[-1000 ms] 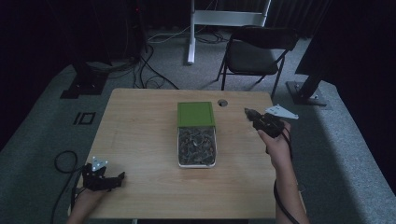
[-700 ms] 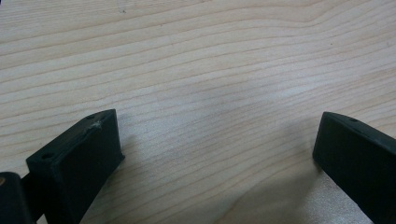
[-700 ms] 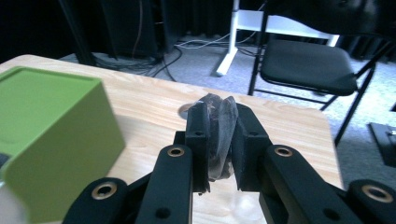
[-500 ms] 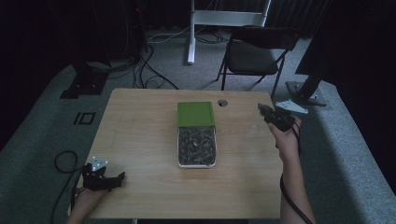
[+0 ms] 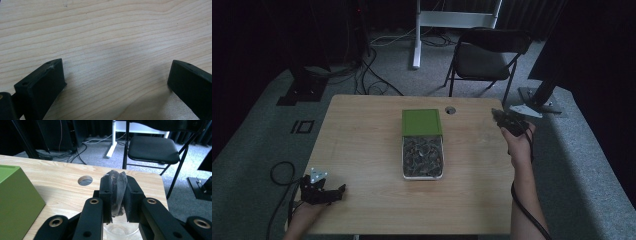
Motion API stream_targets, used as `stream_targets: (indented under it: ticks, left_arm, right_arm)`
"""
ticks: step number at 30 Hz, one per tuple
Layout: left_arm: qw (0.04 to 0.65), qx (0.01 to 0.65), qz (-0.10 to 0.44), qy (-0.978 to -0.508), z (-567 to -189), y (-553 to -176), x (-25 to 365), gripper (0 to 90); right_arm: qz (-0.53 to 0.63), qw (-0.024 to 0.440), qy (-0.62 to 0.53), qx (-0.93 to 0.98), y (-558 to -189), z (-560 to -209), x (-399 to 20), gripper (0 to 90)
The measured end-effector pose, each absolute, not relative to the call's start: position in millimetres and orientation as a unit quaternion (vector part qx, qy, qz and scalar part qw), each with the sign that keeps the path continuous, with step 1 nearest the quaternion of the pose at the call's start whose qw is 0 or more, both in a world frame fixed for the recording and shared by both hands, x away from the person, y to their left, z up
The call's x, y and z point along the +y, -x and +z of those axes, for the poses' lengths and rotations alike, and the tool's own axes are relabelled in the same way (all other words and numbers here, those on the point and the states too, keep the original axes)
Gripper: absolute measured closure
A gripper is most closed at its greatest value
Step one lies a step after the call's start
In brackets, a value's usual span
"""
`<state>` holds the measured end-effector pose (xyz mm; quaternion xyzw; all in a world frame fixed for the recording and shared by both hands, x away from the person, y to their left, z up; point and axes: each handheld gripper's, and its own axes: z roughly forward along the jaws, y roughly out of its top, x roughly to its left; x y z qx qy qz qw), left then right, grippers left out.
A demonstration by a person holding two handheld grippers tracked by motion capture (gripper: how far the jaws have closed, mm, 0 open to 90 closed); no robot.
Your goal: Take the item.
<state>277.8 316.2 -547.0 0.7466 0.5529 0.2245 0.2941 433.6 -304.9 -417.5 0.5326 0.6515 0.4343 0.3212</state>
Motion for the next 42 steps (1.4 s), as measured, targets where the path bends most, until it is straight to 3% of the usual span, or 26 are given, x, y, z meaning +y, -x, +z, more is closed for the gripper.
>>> stream_targets:
  ticks: [37,42]
  left_arm:
    - [0.294,0.553,0.225,-0.747,-547,-278,316,1.6]
    - [0.294,0.553,0.224,-0.747,-547,-278,316,1.6]
  right_arm:
    - [0.403,0.282,-0.571,0.657,-460,-453,-305,78.5]
    - [0.400,0.277,-0.577,0.656,-462,-454,-305,73.1]
